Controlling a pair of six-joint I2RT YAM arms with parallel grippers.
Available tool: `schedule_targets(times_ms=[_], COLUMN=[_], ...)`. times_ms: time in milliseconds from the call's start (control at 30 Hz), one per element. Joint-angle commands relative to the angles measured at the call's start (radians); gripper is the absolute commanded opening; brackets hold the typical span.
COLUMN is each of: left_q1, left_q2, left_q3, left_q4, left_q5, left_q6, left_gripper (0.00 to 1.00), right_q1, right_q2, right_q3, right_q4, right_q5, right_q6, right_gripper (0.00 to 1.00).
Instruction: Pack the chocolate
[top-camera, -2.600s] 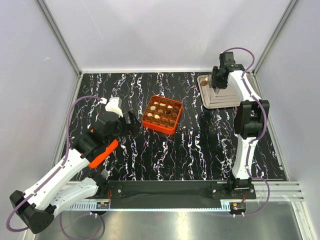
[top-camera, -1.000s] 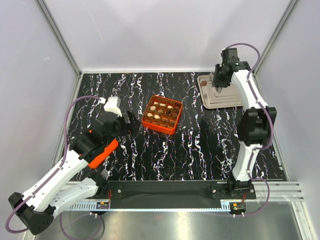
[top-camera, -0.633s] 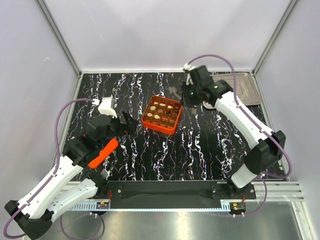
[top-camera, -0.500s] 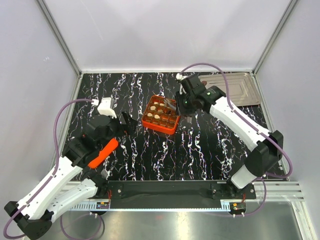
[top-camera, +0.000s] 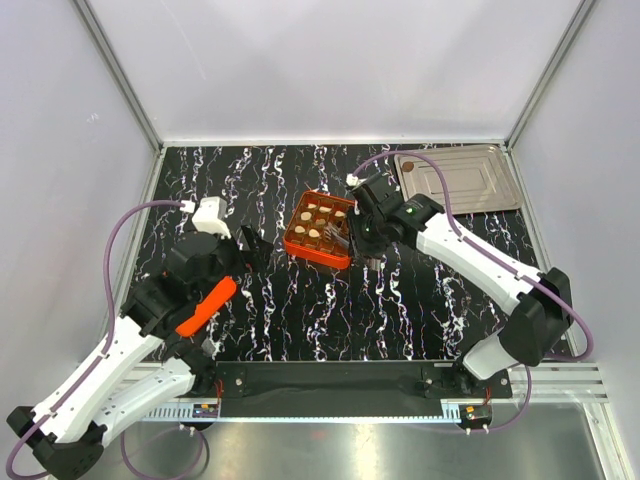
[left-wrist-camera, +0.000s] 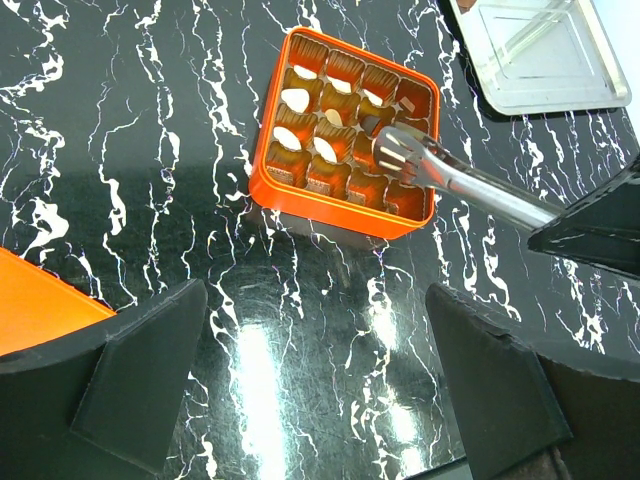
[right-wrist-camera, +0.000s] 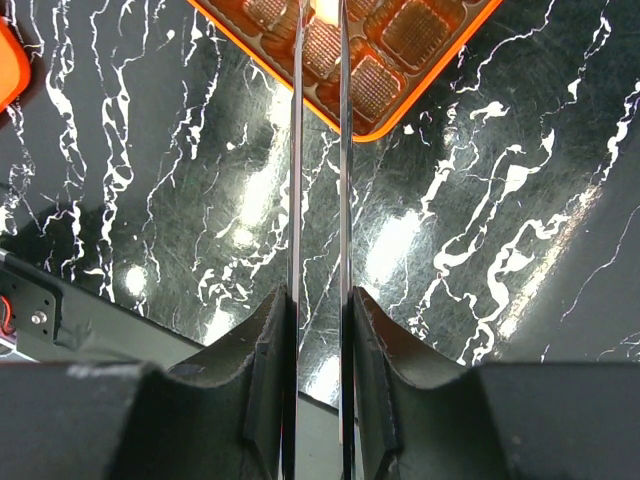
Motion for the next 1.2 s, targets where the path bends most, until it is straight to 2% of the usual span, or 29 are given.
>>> schedule_targets(times_ms=[0,367,700,933,1167], left_q1=[-0.001,-0.001,-0.001,-0.001,-0.001], left_q2=[0.003,0.012,0.009,0.027,0.027], left_q3=[0.025,0.017,0.019,0.025,0.038], left_q4=[0.033,0.042,0.042,0.049,0.044], left_q5=[-0.009,-0.006,-0.009,0.008,0.005], left_q6=[-0.004,-0.008,-0.002,-0.004,-0.002], left_gripper=[0.99,0.99,0.99,0.99,0.99], right_q1=[0.003,0.003,0.003,0.003,0.003], right_q2=[-0.028,0.023,0.055,0.057,0.040], right_q3=[-0.012,-0.007,0.016,0.024,0.102], right_q4=[0.068,0.141,0.095,0.091,0.043], right_q5=[0.022,0.042,0.068,0.078,0.135], right_q6=[0.020,0.014,0.003,-0.002,-0.034], right_gripper=[0.35,0.38,0.39,0.44,0.44])
